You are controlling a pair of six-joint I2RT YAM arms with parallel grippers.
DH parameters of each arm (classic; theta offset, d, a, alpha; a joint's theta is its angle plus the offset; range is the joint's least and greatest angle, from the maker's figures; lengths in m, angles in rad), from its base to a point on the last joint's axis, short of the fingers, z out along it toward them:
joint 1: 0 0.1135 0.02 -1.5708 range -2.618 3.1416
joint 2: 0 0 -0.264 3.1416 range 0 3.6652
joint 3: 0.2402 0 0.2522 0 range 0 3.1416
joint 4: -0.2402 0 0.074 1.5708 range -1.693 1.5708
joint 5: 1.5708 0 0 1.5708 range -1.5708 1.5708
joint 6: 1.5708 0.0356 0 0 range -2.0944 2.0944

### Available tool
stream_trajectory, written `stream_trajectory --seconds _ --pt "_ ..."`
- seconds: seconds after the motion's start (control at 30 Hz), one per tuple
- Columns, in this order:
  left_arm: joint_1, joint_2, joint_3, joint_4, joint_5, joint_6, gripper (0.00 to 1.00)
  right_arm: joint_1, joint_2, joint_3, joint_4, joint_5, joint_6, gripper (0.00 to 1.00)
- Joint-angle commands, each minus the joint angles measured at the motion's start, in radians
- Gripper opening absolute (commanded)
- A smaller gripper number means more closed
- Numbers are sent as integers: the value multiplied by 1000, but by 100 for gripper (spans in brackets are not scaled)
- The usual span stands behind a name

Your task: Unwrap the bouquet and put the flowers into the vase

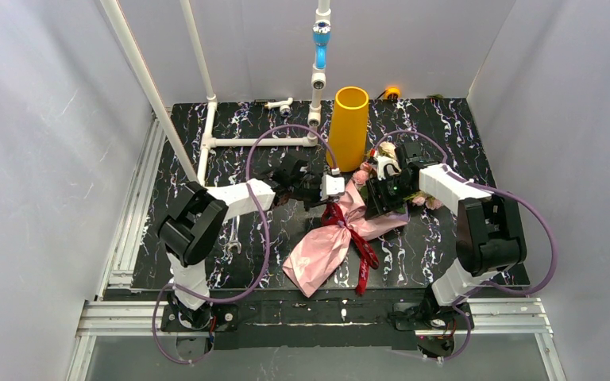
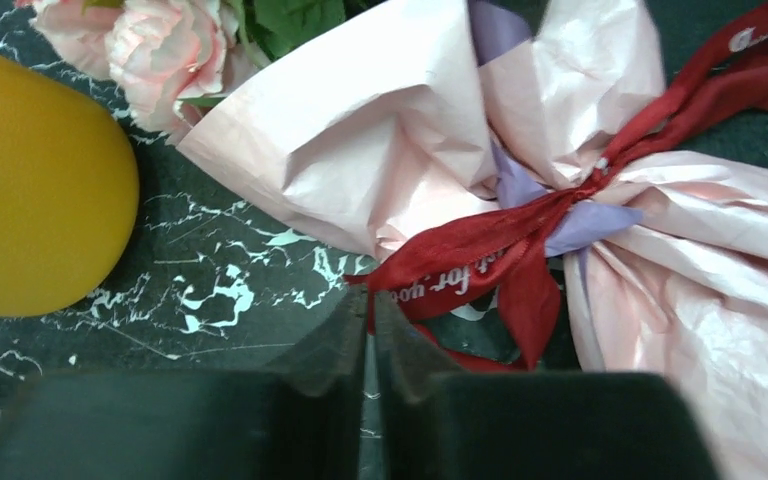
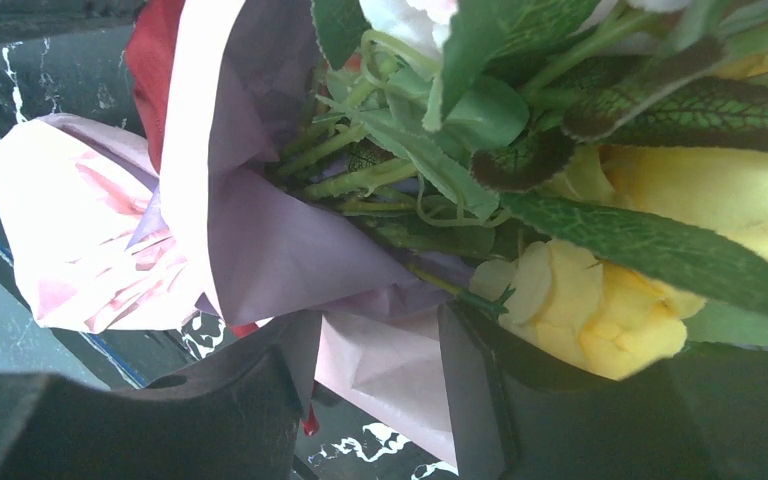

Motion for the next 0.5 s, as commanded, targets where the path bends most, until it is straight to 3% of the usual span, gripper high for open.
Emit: stream_trajectory --seconds 0.0,0.07,0.3,0.33,0.43,0.47 --pt "-9 -110 -32 -90 79 70 0 3 26 14 23 54 -12 56" --pt "-9 -141 -44 -216 106 113 0 4 25 16 25 61 -6 56" --pt "-9 -215 -130 -243 111 118 0 10 5 25 12 45 2 57" --pt "-8 -218 -136 -217 102 106 6 11 -3 25 7 40 1 58" --pt "-8 -202 -127 -122 66 70 37 20 -26 30 -8 25 -1 61" --pt "-4 -186 -107 -117 62 71 39 22 -35 36 -15 22 -3 62"
